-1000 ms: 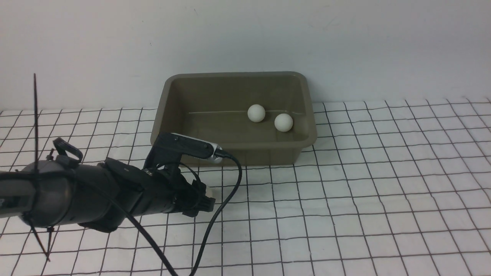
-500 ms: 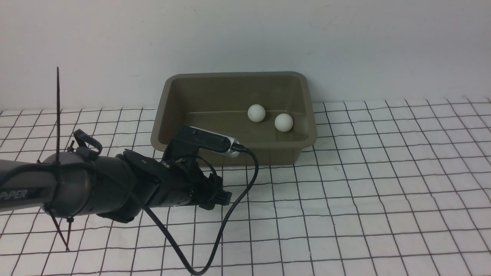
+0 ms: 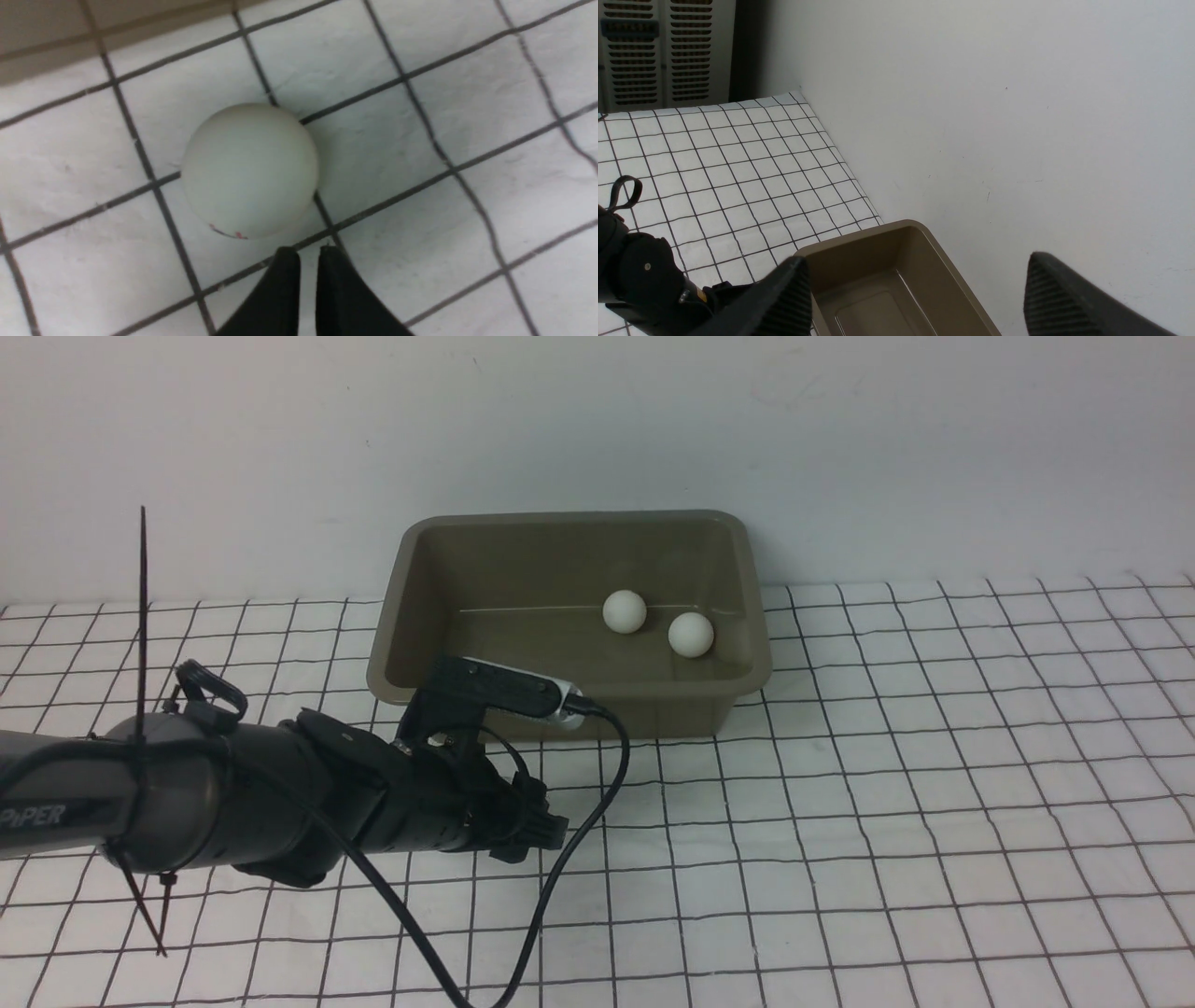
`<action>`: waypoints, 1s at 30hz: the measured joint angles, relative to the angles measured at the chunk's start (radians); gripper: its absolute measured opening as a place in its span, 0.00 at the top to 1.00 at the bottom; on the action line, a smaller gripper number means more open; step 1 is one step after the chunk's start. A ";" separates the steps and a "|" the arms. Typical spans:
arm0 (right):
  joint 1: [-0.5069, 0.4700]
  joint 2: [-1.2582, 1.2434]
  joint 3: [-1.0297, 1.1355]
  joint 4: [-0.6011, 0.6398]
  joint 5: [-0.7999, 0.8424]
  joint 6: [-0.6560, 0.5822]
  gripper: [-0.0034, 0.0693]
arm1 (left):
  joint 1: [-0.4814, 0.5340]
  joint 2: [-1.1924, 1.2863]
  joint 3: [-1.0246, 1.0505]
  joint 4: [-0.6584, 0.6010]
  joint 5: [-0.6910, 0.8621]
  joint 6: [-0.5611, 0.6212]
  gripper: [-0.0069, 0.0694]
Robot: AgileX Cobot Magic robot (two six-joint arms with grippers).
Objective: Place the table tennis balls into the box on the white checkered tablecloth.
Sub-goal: 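Reach for and grasp a ping pong ball on the table beside the basket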
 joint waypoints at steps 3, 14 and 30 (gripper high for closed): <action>0.000 0.000 0.000 0.000 0.000 -0.006 0.22 | 0.000 -0.025 0.000 0.000 0.034 0.030 0.88; 0.000 0.000 0.000 0.003 -0.019 -0.018 0.22 | 0.000 -0.204 0.000 0.002 0.141 0.088 0.91; 0.000 0.000 0.000 -0.009 -0.033 -0.024 0.22 | 0.000 -0.260 0.004 0.085 0.264 0.071 0.65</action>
